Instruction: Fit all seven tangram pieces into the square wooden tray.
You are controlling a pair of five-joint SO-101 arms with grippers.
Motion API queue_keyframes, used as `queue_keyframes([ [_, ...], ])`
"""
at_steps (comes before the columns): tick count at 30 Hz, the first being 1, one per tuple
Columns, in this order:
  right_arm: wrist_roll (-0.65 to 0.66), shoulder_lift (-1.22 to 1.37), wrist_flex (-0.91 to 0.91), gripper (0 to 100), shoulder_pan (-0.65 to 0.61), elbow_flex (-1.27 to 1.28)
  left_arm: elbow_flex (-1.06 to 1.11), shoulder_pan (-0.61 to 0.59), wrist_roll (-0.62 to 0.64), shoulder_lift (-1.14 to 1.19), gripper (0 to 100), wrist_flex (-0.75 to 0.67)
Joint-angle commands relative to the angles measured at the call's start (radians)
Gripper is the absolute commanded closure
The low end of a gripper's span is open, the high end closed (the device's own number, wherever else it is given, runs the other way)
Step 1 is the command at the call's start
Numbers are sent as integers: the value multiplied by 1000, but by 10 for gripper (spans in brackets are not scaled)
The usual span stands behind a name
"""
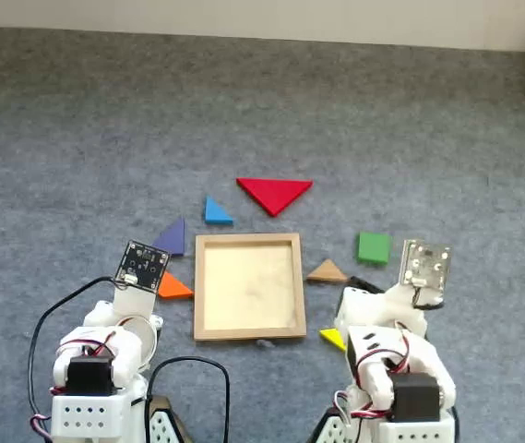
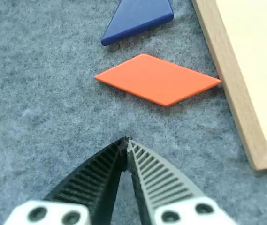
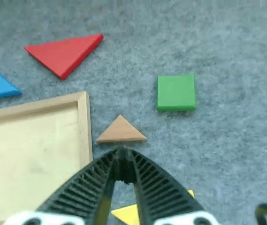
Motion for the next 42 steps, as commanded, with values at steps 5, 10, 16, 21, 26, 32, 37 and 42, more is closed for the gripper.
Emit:
queue_keyframes([
  [5, 195, 501, 156, 989, 15, -366, 19, 18, 8, -19, 993, 5],
  [10, 634, 731, 159, 989, 16, -437, 19, 18, 8, -19, 993, 5],
  [16, 756, 805, 160, 937, -28, -438, 19, 18, 8, -19, 993, 5],
  [21, 752, 843, 163, 711, -94, -354, 19, 18, 8, -19, 993, 5],
  [26, 749, 858, 84, 590, -173, -248, 19, 18, 8, -19, 993, 5],
  [32, 750, 918, -76, 589, -194, -111, 19, 18, 8, -19, 993, 5],
  [37, 752, 1010, -128, 592, -193, -101, 19, 18, 8, -19, 993, 5],
  [42, 753, 1124, -216, 616, -131, -104, 19, 18, 8, -19, 993, 5],
])
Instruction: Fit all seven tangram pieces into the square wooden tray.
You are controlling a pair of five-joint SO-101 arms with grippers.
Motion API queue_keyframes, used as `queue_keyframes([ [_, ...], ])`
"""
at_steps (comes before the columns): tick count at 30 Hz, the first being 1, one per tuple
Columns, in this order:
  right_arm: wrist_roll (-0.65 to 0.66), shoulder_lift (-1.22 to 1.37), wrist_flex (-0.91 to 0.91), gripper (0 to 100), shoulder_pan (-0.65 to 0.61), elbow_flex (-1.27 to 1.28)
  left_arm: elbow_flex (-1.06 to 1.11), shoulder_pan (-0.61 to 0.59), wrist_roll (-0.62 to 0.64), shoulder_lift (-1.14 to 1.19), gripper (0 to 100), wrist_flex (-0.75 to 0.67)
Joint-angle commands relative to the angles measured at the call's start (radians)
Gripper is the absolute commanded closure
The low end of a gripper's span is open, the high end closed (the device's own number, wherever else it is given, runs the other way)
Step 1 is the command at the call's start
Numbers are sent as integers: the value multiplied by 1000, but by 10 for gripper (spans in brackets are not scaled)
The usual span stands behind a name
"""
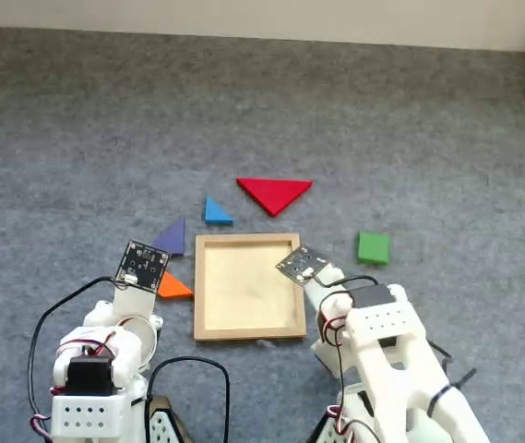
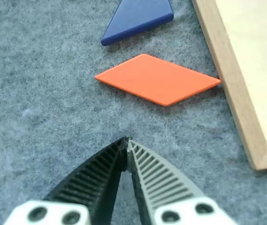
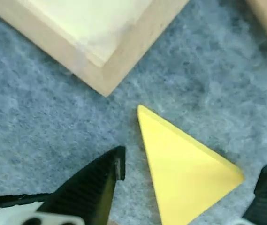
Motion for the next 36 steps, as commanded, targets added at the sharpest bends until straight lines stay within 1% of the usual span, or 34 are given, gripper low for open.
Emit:
queue_keyframes([
  [1, 14, 79, -70, 641, 58, -8, 19, 18, 8, -19, 993, 5],
  [4, 44, 139, -114, 721, 74, -8, 19, 18, 8, -19, 993, 5],
  [7, 81, 174, -143, 748, 96, -8, 19, 18, 8, -19, 993, 5],
  [10, 84, 170, -142, 750, 140, -12, 19, 18, 8, -19, 993, 5],
  [16, 86, 93, -111, 750, 203, -131, 19, 18, 8, -19, 993, 5],
  [21, 83, 31, 16, 750, 202, -231, 19, 18, 8, -19, 993, 5],
  [25, 80, 16, 74, 750, 202, -308, 19, 18, 8, -19, 993, 5],
  [29, 75, 16, 116, 746, 202, -328, 19, 18, 8, -19, 993, 5],
  [32, -18, 13, 160, 723, 202, -328, 19, 18, 8, -19, 993, 5],
  [36, -118, 12, 183, 622, 202, -326, 19, 18, 8, -19, 993, 5],
])
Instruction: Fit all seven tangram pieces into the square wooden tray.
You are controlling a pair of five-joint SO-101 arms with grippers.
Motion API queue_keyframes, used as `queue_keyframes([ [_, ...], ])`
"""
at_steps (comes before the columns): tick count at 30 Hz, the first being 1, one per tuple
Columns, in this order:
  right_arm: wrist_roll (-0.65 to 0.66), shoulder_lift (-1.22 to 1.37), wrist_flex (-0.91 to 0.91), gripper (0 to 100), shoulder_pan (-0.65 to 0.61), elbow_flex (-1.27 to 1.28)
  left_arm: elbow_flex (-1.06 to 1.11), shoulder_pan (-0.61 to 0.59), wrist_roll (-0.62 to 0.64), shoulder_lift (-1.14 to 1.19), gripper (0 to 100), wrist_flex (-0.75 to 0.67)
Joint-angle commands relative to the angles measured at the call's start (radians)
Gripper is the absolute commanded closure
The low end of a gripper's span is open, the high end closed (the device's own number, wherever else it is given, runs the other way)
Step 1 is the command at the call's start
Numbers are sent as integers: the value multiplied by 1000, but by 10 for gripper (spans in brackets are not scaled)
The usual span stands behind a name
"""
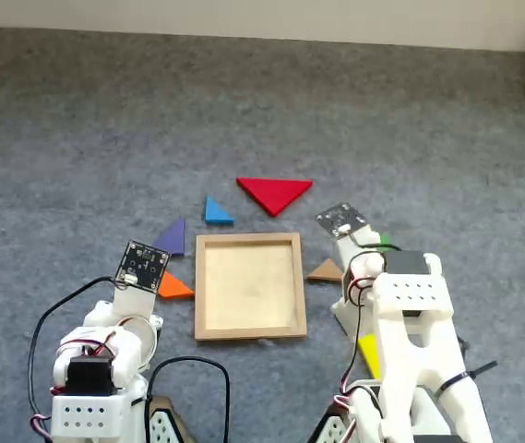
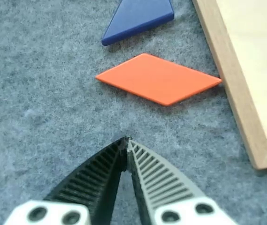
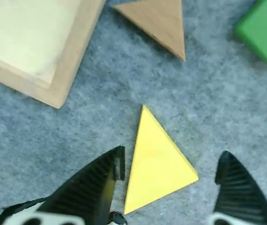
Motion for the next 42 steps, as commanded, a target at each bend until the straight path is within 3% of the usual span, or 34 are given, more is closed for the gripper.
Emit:
queue_keyframes([
  [1, -75, -35, 18, 612, 13, -45, 19, 18, 8, -19, 993, 5],
  [16, -84, -35, -315, 612, 25, 278, 19, 18, 8, -19, 993, 5],
  [35, -83, -35, -306, 614, 94, 341, 19, 18, 8, -19, 993, 5],
  [42, -84, -35, -305, 707, 101, 361, 19, 18, 8, -19, 993, 5],
])
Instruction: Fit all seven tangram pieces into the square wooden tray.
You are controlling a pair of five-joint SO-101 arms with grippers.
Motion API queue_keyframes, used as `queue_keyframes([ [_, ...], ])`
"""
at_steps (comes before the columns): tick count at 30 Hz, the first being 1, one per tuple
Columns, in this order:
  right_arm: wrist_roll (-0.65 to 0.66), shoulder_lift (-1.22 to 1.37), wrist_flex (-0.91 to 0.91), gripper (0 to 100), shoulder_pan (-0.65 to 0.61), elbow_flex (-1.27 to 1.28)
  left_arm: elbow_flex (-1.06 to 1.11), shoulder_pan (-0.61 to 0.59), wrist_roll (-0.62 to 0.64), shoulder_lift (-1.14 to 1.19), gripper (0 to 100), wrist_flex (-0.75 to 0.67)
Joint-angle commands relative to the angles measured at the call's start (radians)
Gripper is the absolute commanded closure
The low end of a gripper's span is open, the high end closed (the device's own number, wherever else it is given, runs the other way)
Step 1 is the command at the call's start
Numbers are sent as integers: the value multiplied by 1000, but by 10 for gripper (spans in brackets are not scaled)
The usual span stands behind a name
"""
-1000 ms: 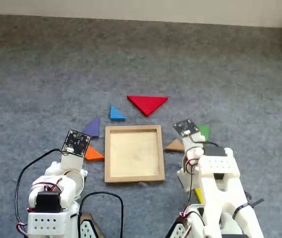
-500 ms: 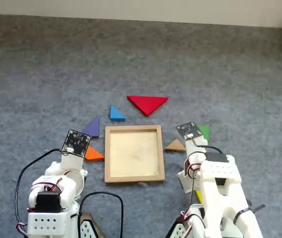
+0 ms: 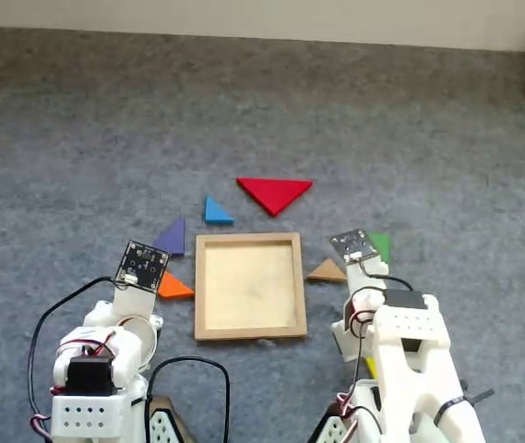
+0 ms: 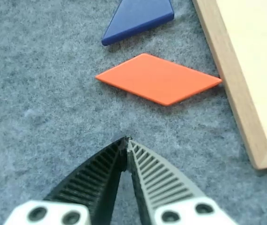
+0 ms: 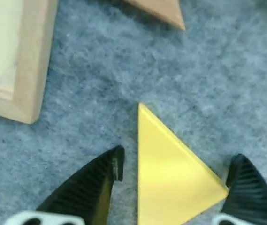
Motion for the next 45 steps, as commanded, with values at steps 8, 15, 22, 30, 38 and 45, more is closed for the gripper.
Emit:
queue_keyframes([
  [8, -9, -10, 25, 706, 71, 30, 19, 18, 8, -19, 993, 5],
  [15, -26, -13, 228, 627, 113, -199, 19, 18, 8, -19, 993, 5],
  [22, -167, -4, 239, 627, 111, -213, 19, 18, 8, -19, 993, 5],
  [30, -172, -4, 134, 627, 35, -102, 19, 18, 8, -19, 993, 5],
  [38, -173, -2, 67, 627, -5, -51, 19, 18, 8, -19, 993, 5],
  [45, -172, -2, 1, 628, -7, -8, 19, 18, 8, -19, 993, 5],
])
